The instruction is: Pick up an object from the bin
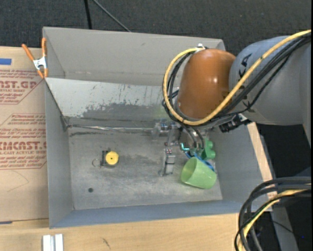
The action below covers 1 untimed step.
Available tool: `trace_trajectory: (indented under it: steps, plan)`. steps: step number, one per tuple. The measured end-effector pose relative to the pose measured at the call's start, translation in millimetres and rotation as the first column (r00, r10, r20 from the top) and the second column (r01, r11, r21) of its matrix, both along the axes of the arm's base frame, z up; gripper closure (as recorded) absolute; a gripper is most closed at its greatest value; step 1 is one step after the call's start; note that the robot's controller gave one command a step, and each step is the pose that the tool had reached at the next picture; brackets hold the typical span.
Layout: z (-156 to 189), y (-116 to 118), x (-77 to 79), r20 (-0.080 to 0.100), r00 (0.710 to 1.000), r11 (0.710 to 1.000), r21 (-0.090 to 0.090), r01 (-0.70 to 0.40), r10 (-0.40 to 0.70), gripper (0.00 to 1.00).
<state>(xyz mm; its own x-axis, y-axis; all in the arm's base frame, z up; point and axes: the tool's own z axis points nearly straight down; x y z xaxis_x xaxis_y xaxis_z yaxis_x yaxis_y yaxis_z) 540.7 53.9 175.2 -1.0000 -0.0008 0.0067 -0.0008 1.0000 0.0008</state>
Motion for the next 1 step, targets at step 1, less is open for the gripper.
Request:
trace_trajectory:
  steps: [1]
  plan:
    - [-61.8,106.2,0.5,0.004,0.990,0.990,0.003,-0.140,0.140,0.00]
